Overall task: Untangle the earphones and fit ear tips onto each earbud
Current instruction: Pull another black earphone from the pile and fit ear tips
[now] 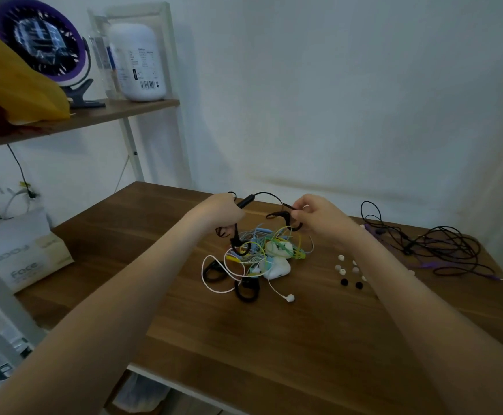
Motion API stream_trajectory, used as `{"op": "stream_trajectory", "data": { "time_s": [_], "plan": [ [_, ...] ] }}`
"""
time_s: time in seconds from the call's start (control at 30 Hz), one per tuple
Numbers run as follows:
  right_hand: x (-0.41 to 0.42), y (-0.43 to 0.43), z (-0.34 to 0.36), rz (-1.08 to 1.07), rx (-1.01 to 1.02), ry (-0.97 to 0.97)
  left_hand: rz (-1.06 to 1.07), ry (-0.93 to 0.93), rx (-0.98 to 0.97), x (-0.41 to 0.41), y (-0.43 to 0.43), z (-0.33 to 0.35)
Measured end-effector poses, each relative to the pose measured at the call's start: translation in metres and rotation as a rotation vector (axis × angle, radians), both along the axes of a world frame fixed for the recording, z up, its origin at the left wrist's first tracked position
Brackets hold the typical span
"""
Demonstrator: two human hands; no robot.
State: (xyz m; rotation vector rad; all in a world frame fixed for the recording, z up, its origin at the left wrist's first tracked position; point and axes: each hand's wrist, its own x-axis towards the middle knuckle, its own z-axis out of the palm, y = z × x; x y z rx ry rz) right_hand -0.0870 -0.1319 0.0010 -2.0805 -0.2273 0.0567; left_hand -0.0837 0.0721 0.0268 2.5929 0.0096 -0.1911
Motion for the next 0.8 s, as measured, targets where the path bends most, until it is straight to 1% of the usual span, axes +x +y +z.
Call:
{"op": "stream_trajectory", "data": {
  "time_s": [0.1, 0.17, 0.23, 0.27, 0.37, 0.4, 0.47, 0.5, 0.57, 0.6, 0.67, 0.73, 0.77, 0.8],
  "plan": [
    [-0.003, 0.005, -0.003, -0.020, 0.027, 0.047, 0.072, 0.031, -0.199, 0.006, 0.009, -0.005],
    [-0.005, 0.008, -0.005, -0.012, 0.069, 0.055, 0.061, 0.123, -0.332, 0.008, 0.013, -0.009],
    [-0.005, 0.010, -0.007, 0.017, 0.165, 0.047, 0.007, 0.217, -0.431, 0.007, 0.014, -0.012],
    [-0.006, 0.011, -0.007, 0.038, 0.224, 0.048, -0.018, 0.232, -0.497, 0.006, 0.014, -0.013],
    [-0.005, 0.012, -0.013, 0.146, 0.374, 0.060, -0.061, 0.214, -0.754, 0.003, 0.010, -0.013],
    [-0.004, 0.013, -0.015, 0.196, 0.424, 0.065, -0.110, 0.217, -0.768, 0.002, 0.009, -0.012],
    [-0.003, 0.015, -0.021, 0.284, 0.485, 0.083, -0.228, 0.214, -0.669, -0.002, 0.007, -0.012],
    [-0.003, 0.015, -0.022, 0.318, 0.475, 0.094, -0.261, 0.193, -0.626, -0.003, 0.005, -0.012],
    [-0.004, 0.016, -0.023, 0.368, 0.391, 0.117, -0.267, 0.096, -0.559, -0.003, 0.001, -0.012],
    [-0.004, 0.015, -0.023, 0.379, 0.328, 0.122, -0.264, 0.040, -0.506, -0.002, -0.001, -0.011],
    [-0.003, 0.014, -0.022, 0.361, 0.141, 0.076, -0.245, -0.042, -0.376, -0.002, -0.005, -0.010],
    [-0.002, 0.014, -0.018, 0.285, -0.097, -0.031, -0.245, -0.140, -0.238, -0.002, -0.007, -0.009],
    [-0.001, 0.014, -0.016, 0.238, -0.188, -0.085, -0.253, -0.186, -0.171, -0.003, -0.007, -0.009],
    [0.000, 0.014, -0.015, 0.192, -0.235, -0.133, -0.268, -0.223, -0.117, -0.003, -0.008, -0.009]
  ]
}}
